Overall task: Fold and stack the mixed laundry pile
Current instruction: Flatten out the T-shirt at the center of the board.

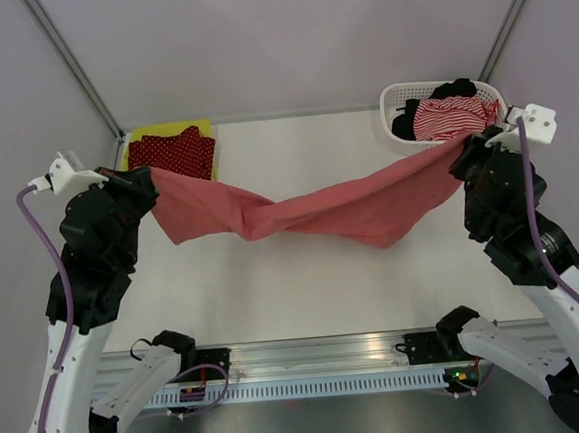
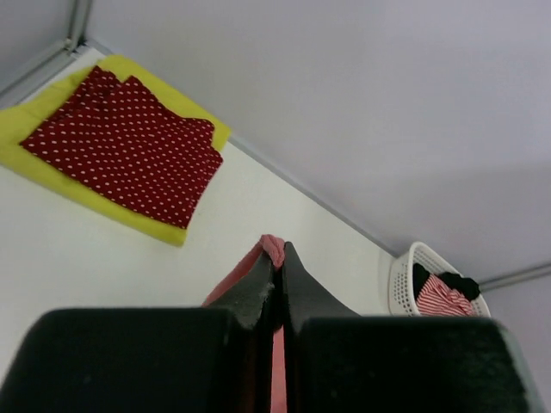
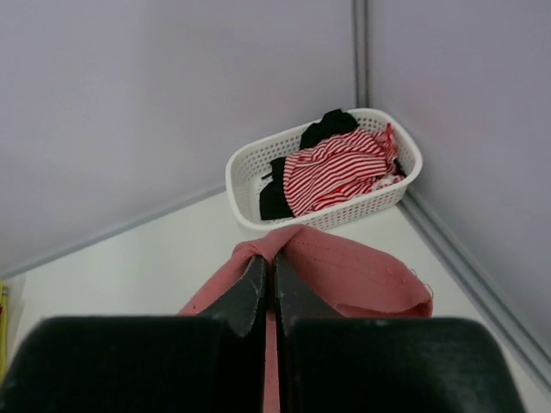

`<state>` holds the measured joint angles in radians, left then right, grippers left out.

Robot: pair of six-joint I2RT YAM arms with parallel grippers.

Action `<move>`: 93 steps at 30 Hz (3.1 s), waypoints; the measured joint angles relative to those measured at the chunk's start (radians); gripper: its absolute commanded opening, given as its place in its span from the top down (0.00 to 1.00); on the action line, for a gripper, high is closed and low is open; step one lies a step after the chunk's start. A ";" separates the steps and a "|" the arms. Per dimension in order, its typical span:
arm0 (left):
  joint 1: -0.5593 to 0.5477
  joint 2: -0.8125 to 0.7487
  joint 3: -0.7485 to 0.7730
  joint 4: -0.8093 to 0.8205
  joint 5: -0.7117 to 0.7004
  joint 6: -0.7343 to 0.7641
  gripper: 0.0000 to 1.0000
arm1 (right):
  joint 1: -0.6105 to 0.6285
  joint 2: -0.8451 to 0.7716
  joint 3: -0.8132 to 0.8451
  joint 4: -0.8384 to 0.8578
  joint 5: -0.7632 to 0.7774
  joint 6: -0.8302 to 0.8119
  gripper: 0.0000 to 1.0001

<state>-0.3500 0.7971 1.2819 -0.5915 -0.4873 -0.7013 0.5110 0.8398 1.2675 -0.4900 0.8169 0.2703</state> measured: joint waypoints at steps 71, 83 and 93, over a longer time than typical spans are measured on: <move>0.399 -0.100 0.499 -0.176 0.017 0.097 0.98 | -0.497 -0.100 0.211 -0.020 -0.308 -0.151 0.99; 0.398 0.449 -0.342 0.113 0.098 0.019 0.98 | -0.497 0.428 -0.462 0.307 -0.584 -0.074 1.00; 0.398 0.696 -0.274 0.193 0.120 -0.012 0.98 | -0.498 0.723 -0.260 0.412 -0.602 -0.077 0.12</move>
<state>0.0483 1.4933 1.0084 -0.3981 -0.3676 -0.7136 0.0128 1.5623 1.0077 -0.0780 0.2150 0.1936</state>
